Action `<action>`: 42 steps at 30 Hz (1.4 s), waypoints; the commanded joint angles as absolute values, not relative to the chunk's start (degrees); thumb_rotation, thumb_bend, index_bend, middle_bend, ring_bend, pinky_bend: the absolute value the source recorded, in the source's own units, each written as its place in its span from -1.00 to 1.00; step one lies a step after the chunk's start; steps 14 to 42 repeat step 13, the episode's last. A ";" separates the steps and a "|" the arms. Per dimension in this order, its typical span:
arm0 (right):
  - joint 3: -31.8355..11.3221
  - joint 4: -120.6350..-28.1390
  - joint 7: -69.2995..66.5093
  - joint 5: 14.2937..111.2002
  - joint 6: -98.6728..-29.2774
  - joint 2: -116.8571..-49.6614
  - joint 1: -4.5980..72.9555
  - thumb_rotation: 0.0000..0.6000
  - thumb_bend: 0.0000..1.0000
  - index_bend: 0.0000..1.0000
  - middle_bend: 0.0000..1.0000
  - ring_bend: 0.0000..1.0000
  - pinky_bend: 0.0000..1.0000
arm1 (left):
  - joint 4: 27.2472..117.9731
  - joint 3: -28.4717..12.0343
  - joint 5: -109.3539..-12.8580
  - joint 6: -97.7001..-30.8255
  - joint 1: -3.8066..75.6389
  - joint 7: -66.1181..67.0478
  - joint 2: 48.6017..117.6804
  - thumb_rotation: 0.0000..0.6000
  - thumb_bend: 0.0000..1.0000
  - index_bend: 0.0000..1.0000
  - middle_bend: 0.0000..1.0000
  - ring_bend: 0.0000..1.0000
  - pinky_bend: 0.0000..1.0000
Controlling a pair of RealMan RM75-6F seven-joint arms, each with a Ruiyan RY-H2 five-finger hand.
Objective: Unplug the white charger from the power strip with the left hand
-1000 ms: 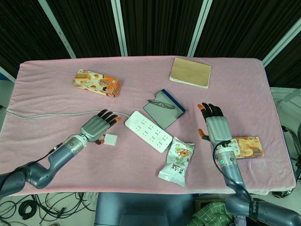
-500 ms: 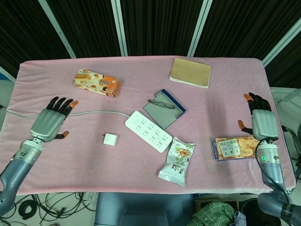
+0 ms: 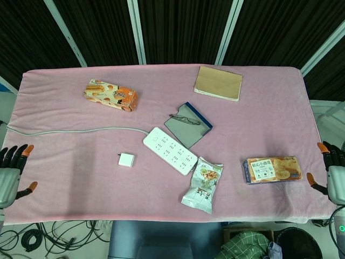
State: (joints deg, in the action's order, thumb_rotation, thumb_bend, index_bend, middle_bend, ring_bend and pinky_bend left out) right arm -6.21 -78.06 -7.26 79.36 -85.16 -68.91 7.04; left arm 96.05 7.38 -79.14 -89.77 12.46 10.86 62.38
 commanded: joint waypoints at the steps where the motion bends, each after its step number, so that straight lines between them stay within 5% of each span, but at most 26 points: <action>1: -3.10 -79.13 -4.27 83.40 -89.98 -69.82 3.74 1.00 -0.53 -0.80 -0.91 -0.89 -0.80 | 94.77 8.35 -81.11 -92.39 9.57 8.01 64.50 1.00 -0.60 -0.96 -0.92 -1.00 -1.00; 11: 0.94 -79.08 -1.43 89.67 -92.38 -71.59 1.79 1.00 -0.53 -0.83 -0.92 -0.90 -0.80 | 93.31 7.72 -85.31 -94.90 6.93 4.98 65.21 1.00 -0.59 -0.96 -0.92 -1.00 -1.00; 42: 0.95 -79.23 -1.19 90.33 -92.68 -71.44 1.79 1.00 -0.53 -0.83 -0.92 -0.90 -0.80 | 93.51 7.54 -85.51 -94.74 6.64 5.18 65.05 1.00 -0.59 -0.96 -0.92 -1.00 -1.00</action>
